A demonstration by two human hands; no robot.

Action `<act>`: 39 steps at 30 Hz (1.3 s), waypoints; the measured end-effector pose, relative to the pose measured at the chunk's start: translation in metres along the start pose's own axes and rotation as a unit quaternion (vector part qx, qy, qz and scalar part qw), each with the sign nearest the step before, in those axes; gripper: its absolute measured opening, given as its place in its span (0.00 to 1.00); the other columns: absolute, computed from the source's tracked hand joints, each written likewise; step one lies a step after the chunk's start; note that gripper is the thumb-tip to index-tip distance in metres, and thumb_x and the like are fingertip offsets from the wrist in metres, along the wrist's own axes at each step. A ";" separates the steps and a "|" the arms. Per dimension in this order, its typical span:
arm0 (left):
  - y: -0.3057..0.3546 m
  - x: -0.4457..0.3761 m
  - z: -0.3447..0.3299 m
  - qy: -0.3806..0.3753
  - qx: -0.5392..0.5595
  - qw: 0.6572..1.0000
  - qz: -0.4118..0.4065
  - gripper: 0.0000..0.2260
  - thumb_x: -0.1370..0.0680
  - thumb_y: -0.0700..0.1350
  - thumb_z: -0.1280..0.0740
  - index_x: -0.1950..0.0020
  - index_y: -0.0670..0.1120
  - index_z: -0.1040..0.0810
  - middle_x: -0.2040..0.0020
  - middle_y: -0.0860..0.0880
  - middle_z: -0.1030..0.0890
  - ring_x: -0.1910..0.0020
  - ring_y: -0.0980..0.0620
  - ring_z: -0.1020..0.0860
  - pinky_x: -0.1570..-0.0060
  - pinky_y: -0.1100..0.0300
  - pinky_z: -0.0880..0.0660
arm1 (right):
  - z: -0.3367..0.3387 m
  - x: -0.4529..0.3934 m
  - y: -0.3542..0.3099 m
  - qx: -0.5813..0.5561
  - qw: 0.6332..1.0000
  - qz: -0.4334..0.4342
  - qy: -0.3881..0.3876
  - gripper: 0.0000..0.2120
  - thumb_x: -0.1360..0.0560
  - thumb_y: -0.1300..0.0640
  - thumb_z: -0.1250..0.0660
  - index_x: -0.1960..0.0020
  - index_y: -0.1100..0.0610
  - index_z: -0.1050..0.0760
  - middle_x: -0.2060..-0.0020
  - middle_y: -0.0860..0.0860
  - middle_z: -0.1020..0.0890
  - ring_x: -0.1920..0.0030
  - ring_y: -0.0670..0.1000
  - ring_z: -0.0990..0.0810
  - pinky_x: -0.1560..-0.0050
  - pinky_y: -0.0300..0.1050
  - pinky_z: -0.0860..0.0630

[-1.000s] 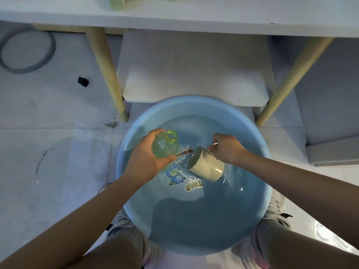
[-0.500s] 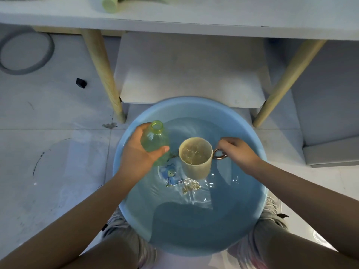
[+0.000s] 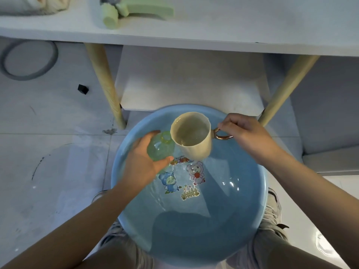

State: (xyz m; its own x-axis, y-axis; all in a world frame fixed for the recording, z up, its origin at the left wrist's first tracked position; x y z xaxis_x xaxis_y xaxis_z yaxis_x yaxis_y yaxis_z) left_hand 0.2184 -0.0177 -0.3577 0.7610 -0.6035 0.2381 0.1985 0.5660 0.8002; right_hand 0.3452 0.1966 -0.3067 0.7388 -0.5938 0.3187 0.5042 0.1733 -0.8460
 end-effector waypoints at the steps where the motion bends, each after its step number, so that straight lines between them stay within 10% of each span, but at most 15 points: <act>1: 0.000 0.000 -0.001 0.002 -0.002 1.000 -0.003 0.30 0.34 0.47 0.21 0.35 0.54 0.28 0.39 0.57 0.24 0.39 0.60 0.28 0.45 0.76 0.36 | 0.002 0.001 -0.003 0.010 1.000 0.003 0.000 0.13 0.24 0.55 0.35 0.65 0.60 0.28 0.80 0.42 0.34 0.75 0.42 0.36 0.70 0.38 0.42; 39: 0.002 -0.003 -0.014 -0.004 0.033 0.999 -0.014 0.32 0.35 0.46 0.21 0.34 0.54 0.29 0.37 0.52 0.26 0.39 0.58 0.29 0.45 0.79 0.36 | 0.018 0.019 -0.051 0.217 0.968 0.110 0.060 0.12 0.26 0.53 0.33 0.65 0.57 0.29 0.79 0.45 0.28 0.72 0.41 0.30 0.71 0.34 0.37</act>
State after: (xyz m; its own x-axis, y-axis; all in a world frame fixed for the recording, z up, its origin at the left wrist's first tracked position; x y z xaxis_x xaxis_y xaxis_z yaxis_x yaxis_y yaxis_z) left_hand 0.2254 -0.0064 -0.3643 0.7510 -0.6229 0.2192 0.1776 0.5102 0.8415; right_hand 0.3410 0.1908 -0.2496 0.8062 -0.5866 0.0773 0.4992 0.6042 -0.6211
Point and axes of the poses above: each hand's wrist, its own x-axis away from the middle knuckle, its own z-axis out of the back of the hand, y = z × x, the point moved 7 cm from there along -x, towards the middle knuckle
